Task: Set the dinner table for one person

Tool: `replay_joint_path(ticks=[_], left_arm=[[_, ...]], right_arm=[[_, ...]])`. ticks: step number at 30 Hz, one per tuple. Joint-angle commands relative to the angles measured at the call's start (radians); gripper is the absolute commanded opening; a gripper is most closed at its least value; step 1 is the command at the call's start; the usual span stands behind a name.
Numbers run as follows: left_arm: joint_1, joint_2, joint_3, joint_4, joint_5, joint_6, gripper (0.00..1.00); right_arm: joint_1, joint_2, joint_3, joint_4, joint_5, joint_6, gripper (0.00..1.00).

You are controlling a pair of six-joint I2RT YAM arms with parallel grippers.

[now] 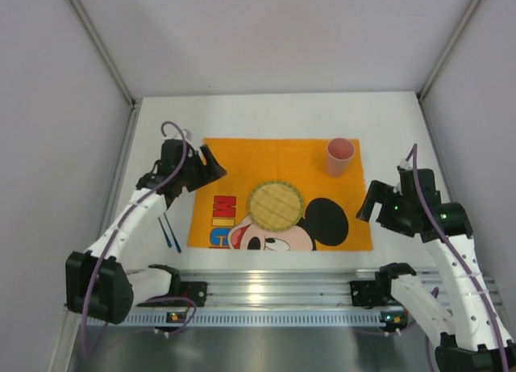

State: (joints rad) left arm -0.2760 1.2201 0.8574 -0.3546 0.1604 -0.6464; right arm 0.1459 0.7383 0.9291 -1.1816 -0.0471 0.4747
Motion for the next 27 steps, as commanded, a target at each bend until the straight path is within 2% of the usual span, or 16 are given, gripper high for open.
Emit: replay_joint_path(ticks=[1, 2, 3, 5, 7, 11, 16, 20, 23, 27], left_arm=[[0.141, -0.105, 0.040, -0.289, -0.151, 0.100, 0.77], [0.190, -0.114, 0.048, -0.326, -0.148, 0.129, 0.78], [0.299, -0.122, 0.052, -0.358, -0.148, 0.198, 0.79], [0.374, -0.111, 0.089, -0.443, -0.203, 0.192, 0.86], [0.376, -0.067, 0.114, -0.474, -0.214, 0.196, 0.82], [0.426, 0.010, 0.120, -0.497, -0.263, 0.156, 0.81], [0.483, 0.110, 0.100, -0.465, -0.236, 0.195, 0.76], [0.500, 0.157, 0.112, -0.439, -0.275, 0.237, 0.75], [0.503, 0.206, 0.108, -0.405, -0.225, 0.297, 0.71], [0.503, 0.300, 0.103, -0.393, -0.217, 0.329, 0.59]], right_arm=[[-0.016, -0.022, -0.016, 0.011, -0.022, 0.010, 1.00], [-0.016, -0.025, -0.025, 0.022, -0.026, 0.016, 1.00], [-0.014, -0.030, -0.044, 0.030, -0.033, 0.018, 1.00], [-0.016, -0.031, -0.064, 0.046, -0.048, 0.025, 1.00], [-0.014, -0.031, -0.087, 0.057, -0.059, 0.027, 1.00], [-0.012, -0.017, -0.084, 0.066, -0.073, 0.022, 1.00], [-0.006, 0.013, -0.084, 0.079, -0.076, 0.021, 1.00], [-0.006, 0.021, -0.079, 0.074, -0.068, 0.018, 1.00], [-0.008, 0.024, -0.088, 0.073, -0.056, 0.015, 1.00], [-0.008, 0.039, -0.119, 0.092, -0.062, 0.024, 1.00]])
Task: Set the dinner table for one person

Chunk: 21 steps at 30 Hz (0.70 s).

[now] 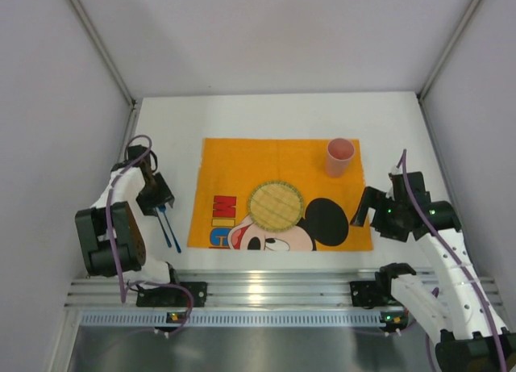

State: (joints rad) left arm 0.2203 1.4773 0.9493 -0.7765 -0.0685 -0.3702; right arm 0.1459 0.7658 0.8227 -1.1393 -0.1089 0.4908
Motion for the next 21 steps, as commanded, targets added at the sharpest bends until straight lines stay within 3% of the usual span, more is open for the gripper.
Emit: replay_joint_path(ticks=[1, 7, 16, 19, 21], left_arm=[[0.007, 0.054, 0.006, 0.037, 0.003, 0.053, 0.57], [0.008, 0.121, -0.020, 0.098, 0.016, 0.053, 0.50], [0.011, 0.253, -0.038, 0.197, 0.053, 0.034, 0.19], [0.011, 0.293, -0.017, 0.201, 0.046, 0.051, 0.01], [0.013, 0.299, 0.000, 0.195, 0.033, 0.069, 0.00]], right_arm=[[-0.008, 0.018, -0.016, 0.053, -0.002, 0.009, 1.00], [-0.008, 0.059, -0.013, 0.075, 0.012, 0.011, 1.00], [-0.009, 0.105, -0.007, 0.092, 0.040, 0.022, 1.00], [-0.009, 0.112, -0.004, 0.092, 0.048, 0.023, 1.00], [-0.009, 0.112, -0.004, 0.090, 0.051, 0.026, 1.00]])
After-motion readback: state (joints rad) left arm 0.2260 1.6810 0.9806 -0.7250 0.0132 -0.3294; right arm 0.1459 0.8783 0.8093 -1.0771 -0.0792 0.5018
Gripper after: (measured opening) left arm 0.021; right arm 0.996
